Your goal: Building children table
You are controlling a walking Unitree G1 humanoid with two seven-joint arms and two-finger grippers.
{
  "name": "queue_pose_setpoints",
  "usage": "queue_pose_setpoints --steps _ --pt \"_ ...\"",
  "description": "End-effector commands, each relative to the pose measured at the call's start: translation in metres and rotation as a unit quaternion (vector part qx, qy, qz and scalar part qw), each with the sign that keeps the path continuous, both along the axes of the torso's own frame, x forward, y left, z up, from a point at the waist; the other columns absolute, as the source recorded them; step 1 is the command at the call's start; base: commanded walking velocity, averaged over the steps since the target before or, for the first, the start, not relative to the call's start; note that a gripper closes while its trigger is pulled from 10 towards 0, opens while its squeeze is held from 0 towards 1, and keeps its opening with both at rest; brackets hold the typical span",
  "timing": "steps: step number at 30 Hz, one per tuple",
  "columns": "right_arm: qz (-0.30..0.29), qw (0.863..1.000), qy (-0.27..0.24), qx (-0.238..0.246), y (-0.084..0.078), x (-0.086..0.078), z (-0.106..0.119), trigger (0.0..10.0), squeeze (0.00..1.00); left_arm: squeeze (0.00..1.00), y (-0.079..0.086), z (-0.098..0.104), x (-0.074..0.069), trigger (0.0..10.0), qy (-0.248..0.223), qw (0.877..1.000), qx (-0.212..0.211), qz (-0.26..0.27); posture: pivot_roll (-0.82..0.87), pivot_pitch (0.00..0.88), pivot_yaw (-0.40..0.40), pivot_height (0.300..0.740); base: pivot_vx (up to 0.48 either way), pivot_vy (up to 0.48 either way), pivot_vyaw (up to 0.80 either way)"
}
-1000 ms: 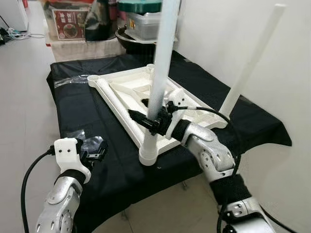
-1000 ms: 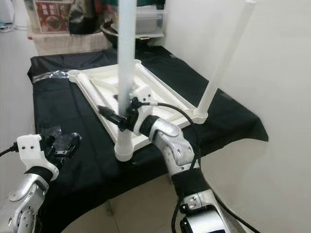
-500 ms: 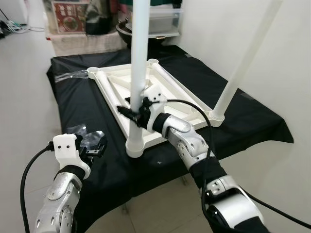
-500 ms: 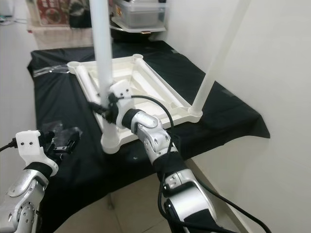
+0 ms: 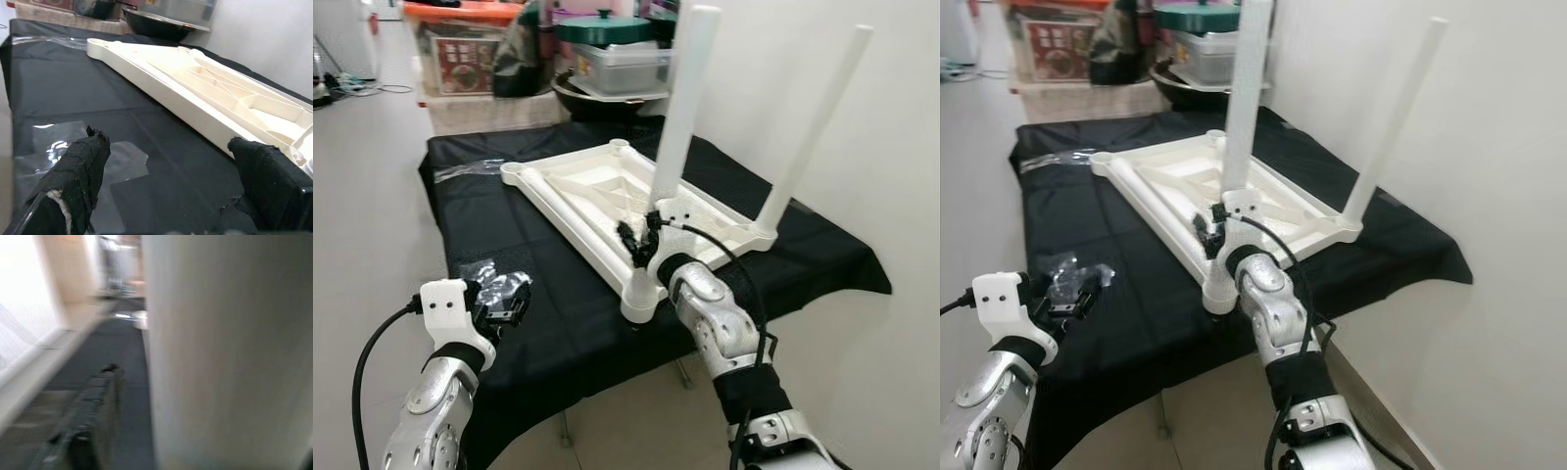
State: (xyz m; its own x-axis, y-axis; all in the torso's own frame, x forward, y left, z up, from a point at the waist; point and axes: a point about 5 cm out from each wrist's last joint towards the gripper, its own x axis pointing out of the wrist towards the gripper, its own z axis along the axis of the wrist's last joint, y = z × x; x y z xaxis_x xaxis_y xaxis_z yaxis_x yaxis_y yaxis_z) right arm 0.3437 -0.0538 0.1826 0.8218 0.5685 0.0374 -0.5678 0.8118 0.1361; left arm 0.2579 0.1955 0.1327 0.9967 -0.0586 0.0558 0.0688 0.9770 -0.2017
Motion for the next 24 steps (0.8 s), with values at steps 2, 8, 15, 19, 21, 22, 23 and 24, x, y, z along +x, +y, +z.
queue_pose_setpoints --steps 2,8,15,19,21,22,23,24 --pt "0.112 0.993 -0.034 0.01 0.015 -0.009 0.017 10.0 0.0 0.0 0.0 -0.004 0.001 10.0 0.008 1.0 -0.002 -0.003 0.11 0.0 -0.106 0.74 0.0 0.0 0.0" --pt "0.3 0.946 -0.113 -0.042 0.018 -0.024 0.036 10.0 0.0 0.0 0.0 -0.004 0.001 10.0 0.006 1.0 -0.005 -0.004 0.12 0.0 -0.114 0.74 0.0 0.0 0.0" --pt "0.2 0.973 -0.083 -0.079 0.028 -0.001 0.019 0.0 0.0 0.0 -0.001 -0.004 0.0 10.0 0.005 1.0 -0.007 -0.001 0.14 0.0 -0.136 0.74 0.0 0.0 0.0" --pt "-0.014 0.997 0.005 -0.07 0.006 0.026 0.002 0.0 0.0 0.0 -0.001 -0.004 -0.001 10.0 0.004 1.0 -0.008 0.001 0.13 0.0 -0.133 0.74 0.0 0.0 0.0" --pt "-0.088 0.993 0.035 -0.075 -0.007 0.03 -0.007 0.0 0.0 0.0 -0.001 -0.004 -0.001 10.0 0.004 1.0 -0.009 0.0 0.13 0.0 -0.132 0.74 0.0 0.0 0.0" --pt "-0.139 0.985 0.054 -0.086 -0.017 0.031 -0.014 0.0 0.0 0.0 -0.001 -0.004 -0.002 10.0 0.004 1.0 -0.009 0.0 0.13 0.0 -0.132 0.74 0.0 0.0 0.0" --pt "-0.183 0.976 0.082 -0.089 -0.026 0.029 -0.023 0.0 0.0 0.0 -0.001 -0.003 -0.002 10.0 0.003 1.0 -0.009 -0.001 0.13 0.0 -0.129 0.74 0.0 0.0 0.0" --pt "-0.206 0.969 0.105 -0.092 -0.031 0.026 -0.029 0.0 0.0 0.0 -0.001 -0.003 -0.001 10.0 0.003 1.0 -0.009 -0.001 0.14 0.0 -0.129 0.74 0.0 0.0 0.0"
